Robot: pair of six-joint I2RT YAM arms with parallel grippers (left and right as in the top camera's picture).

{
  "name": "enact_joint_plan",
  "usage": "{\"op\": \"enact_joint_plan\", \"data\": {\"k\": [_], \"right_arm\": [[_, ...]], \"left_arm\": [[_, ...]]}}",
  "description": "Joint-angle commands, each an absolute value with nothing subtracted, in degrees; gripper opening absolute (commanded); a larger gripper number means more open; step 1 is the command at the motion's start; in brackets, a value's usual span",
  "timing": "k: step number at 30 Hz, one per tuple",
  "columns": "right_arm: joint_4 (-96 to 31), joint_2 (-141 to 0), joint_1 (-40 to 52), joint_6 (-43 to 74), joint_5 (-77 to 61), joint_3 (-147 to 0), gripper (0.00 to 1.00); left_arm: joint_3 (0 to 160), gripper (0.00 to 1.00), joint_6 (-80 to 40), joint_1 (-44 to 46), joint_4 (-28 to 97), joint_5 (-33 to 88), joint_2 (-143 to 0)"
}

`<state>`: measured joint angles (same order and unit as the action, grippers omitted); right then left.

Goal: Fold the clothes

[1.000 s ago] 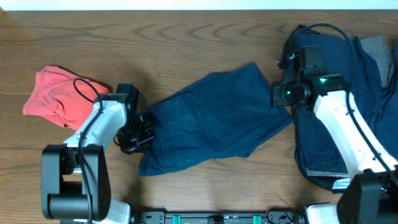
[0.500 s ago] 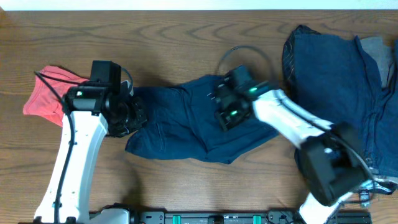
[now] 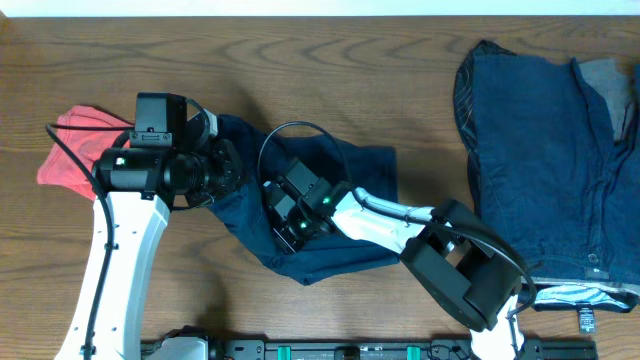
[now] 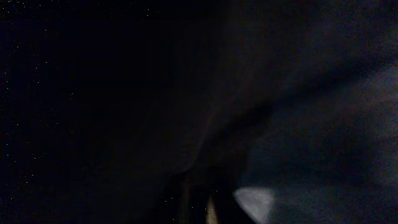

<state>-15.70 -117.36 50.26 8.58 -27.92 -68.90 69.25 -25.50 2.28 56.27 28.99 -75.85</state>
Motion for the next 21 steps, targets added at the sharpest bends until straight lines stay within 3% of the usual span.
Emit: {"op": "enact_joint_plan", "data": {"k": [1,13,21], "right_arm": [[-18.6,-117.6,49.0,9.4,-22.9,-71.8,0.16],[-46.9,-105.5,30.9,7.0,-1.2,-76.8,0.19],[-44.7,-107.2,22.0,7.0,-1.7,-66.6,0.13]], "left_arm": [[70.4,0.06,-26.8,2.2,55.8,31.9,-75.0],[70.4,0.06,-26.7,2.2,56.2,30.6,-75.0],[70.4,0.06,-26.7,2.2,56.2,30.6,-75.0]]}}
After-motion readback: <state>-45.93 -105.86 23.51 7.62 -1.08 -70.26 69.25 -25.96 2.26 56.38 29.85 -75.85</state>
